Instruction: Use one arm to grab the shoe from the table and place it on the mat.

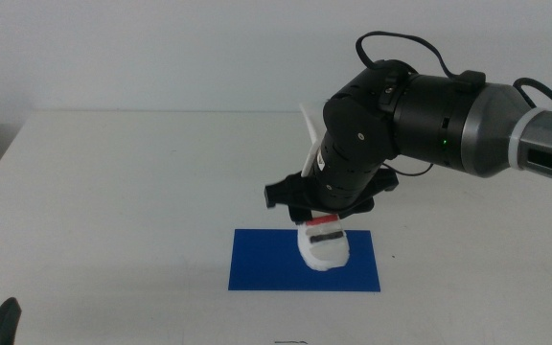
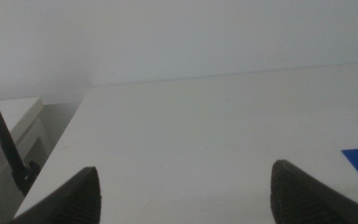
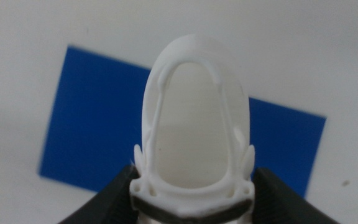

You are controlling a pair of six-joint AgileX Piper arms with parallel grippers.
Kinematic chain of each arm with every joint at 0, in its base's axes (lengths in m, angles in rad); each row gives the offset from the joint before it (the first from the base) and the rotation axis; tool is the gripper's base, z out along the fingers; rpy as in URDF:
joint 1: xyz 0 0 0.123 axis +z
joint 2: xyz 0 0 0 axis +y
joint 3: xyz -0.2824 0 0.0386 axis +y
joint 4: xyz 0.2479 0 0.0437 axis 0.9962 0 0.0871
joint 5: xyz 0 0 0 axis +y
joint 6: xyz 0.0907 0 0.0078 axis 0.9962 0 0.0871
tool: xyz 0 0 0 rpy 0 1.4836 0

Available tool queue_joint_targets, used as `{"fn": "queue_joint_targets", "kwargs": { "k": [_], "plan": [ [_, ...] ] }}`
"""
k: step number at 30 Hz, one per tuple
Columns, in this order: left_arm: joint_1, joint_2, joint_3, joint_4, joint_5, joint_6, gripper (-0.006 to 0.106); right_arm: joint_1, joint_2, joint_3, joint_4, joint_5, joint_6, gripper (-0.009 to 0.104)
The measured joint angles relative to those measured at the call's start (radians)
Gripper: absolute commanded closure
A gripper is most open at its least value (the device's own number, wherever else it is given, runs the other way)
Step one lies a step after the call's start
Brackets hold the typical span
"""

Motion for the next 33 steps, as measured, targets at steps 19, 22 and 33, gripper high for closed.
{"fn": "queue_joint_targets", "kwargs": {
  "k": [19,22,33],
  "plan": [
    [0.0,0.0,0.0,0.0,0.0,0.0,0.007,0.0,0.032,0.0,-0.094,0.039,1.519,0.096],
    [0.0,0.0,0.0,0.0,0.0,0.0,0.007,0.0,0.032,0.0,-0.104,0.053,1.534,0.096],
    [0.0,0.0,0.0,0.0,0.0,0.0,0.007,0.0,0.086,-0.047,0.003,0.215,1.536,0.096]
  ]
}}
